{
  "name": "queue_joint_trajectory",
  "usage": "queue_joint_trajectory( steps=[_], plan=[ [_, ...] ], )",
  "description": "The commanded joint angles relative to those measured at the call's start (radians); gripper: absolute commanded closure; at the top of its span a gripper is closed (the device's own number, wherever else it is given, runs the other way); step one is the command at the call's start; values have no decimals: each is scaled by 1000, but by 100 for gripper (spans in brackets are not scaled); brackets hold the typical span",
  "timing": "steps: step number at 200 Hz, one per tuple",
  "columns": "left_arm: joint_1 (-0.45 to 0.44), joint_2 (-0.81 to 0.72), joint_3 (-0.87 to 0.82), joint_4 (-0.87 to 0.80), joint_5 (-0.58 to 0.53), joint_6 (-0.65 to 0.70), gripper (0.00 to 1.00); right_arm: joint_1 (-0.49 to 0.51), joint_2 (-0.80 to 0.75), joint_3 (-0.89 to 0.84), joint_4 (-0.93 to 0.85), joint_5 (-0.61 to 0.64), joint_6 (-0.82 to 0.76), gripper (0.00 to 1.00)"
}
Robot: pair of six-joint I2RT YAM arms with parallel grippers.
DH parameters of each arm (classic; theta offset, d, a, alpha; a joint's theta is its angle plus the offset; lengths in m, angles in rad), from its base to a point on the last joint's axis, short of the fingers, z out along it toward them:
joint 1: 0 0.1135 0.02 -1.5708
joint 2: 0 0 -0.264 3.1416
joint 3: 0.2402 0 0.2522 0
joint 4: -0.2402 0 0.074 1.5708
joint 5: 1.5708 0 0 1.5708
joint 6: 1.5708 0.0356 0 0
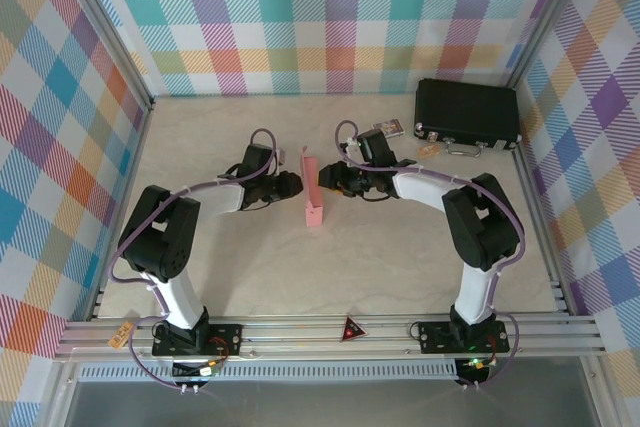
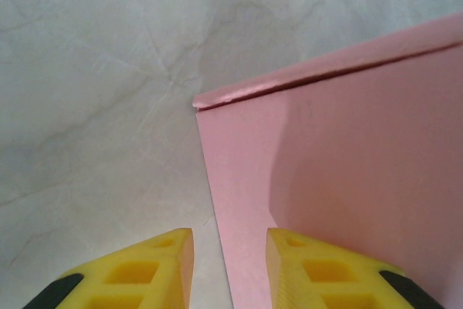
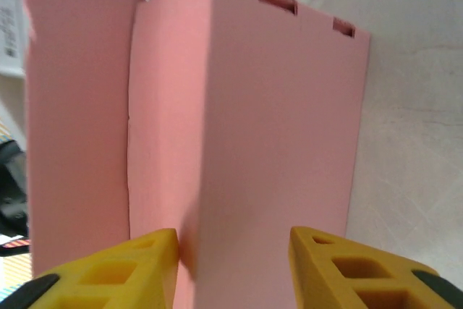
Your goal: Fold the paper box
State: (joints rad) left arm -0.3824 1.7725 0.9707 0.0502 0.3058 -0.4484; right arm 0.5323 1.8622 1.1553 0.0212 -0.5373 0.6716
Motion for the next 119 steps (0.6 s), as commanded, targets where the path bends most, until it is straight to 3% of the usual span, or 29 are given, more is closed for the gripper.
queue_joint_trajectory(
  steps=[1, 60, 95, 119],
  plan=[
    [8, 31, 37, -23, 25, 13, 68, 14, 14, 23, -11, -27, -9, 56],
    [7, 84, 90, -36, 73, 29, 68, 36, -11, -23, -18, 96, 80, 61],
    [7, 114, 142, -69, 104, 48, 68, 43, -31, -91, 71, 156, 181, 62],
    [7, 100, 148, -91, 78, 53, 68, 48, -55, -100, 82, 189, 192, 61]
  ],
)
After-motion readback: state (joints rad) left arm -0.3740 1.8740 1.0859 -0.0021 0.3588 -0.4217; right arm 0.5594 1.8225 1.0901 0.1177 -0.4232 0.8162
